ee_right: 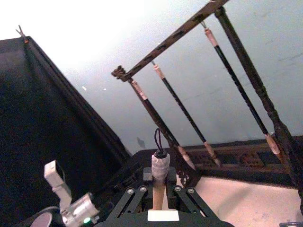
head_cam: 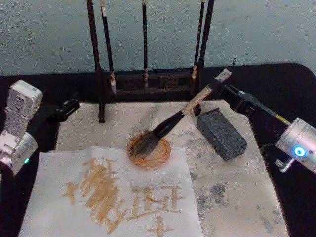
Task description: Pick up the brush from the inkstone, write on the paper, then place the brush back to its original position.
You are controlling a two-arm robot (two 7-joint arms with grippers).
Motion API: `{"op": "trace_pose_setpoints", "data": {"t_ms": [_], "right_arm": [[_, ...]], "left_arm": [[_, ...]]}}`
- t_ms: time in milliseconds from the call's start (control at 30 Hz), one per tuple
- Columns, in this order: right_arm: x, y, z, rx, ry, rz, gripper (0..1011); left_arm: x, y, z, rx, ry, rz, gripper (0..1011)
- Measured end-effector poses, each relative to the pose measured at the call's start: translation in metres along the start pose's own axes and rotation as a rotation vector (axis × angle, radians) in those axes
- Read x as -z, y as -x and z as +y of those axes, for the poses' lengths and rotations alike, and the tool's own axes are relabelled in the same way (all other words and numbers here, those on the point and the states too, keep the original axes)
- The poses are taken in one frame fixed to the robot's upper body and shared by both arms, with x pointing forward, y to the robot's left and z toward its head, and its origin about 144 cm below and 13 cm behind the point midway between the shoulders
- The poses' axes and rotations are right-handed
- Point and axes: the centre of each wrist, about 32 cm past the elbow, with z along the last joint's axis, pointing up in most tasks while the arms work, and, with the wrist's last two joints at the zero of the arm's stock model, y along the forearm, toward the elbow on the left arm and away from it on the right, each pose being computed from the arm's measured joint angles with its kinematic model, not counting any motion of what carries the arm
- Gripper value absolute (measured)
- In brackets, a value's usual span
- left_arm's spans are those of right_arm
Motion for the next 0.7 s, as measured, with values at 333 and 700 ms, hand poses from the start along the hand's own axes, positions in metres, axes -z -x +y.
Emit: {"op": "trace_pose_setpoints", "data": {"t_ms": [333,700], "right_arm": [[0.008,-0.017,0.019,0.075,-0.019,0.078,161],[0.017,-0.044,0.031,0.173,-0.006,0.191,161]], "left_arm": [[0.0,0.0,0.0,0.0,0.0,0.0,1002],[0.0,0.0,0.0,0.0,0.0,0.0,1002]]}}
